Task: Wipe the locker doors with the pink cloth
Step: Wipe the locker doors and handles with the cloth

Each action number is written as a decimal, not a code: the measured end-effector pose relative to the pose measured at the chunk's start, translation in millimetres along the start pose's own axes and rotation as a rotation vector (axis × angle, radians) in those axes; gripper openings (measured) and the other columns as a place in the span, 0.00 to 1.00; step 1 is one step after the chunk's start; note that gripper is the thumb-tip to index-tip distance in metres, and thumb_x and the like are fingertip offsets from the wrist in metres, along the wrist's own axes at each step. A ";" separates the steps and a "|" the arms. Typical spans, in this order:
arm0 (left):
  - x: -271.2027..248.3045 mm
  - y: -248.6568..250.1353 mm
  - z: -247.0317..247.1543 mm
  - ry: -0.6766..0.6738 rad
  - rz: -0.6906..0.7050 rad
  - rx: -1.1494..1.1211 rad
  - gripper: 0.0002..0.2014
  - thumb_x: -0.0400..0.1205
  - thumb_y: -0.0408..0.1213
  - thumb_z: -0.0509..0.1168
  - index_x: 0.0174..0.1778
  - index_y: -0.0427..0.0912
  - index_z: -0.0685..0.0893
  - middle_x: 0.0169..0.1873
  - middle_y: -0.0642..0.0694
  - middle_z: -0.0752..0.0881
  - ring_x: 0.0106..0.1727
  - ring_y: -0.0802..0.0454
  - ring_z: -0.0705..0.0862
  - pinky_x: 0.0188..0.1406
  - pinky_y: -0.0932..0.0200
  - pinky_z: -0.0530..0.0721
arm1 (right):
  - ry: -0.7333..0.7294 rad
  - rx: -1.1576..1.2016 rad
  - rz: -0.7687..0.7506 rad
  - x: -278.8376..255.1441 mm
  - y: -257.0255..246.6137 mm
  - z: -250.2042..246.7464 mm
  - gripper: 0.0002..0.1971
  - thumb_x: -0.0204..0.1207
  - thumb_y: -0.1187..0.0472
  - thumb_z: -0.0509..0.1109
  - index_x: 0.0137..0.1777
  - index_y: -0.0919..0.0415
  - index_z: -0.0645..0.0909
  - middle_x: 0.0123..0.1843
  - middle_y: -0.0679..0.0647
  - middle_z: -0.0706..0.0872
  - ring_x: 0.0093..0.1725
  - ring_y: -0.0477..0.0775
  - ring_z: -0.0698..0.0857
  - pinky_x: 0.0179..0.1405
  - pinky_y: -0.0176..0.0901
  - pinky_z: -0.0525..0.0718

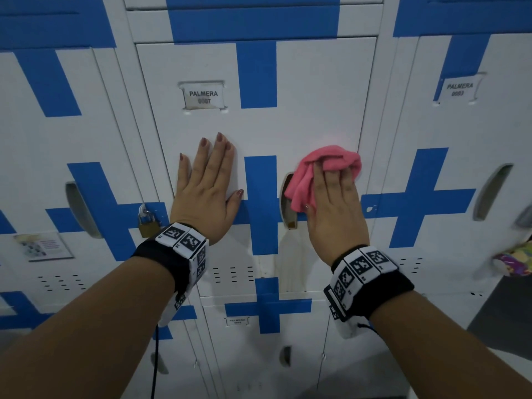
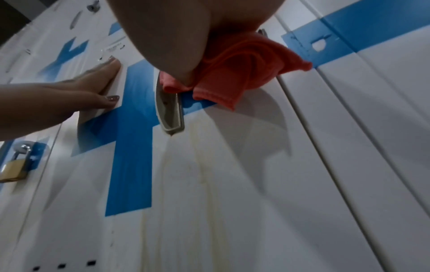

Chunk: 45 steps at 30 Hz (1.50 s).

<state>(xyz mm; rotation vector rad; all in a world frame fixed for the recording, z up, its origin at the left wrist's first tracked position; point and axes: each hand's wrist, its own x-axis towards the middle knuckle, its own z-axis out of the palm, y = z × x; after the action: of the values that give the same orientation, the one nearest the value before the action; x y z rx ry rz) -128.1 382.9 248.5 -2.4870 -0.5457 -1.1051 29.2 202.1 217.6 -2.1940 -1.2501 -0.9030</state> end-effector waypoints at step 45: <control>1.4 1.4 -2.6 -0.002 -0.004 0.026 0.36 0.84 0.51 0.49 0.82 0.43 0.38 0.81 0.50 0.36 0.82 0.50 0.34 0.79 0.44 0.32 | -0.038 0.098 0.022 -7.6 -7.8 -10.6 0.42 0.71 0.76 0.60 0.84 0.56 0.49 0.85 0.51 0.45 0.81 0.55 0.37 0.78 0.61 0.51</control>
<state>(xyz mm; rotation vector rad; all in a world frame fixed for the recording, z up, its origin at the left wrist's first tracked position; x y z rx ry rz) -128.1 380.8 250.9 -2.4663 -0.5623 -1.0907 16.1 194.5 219.8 -2.1532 -1.2581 -0.7777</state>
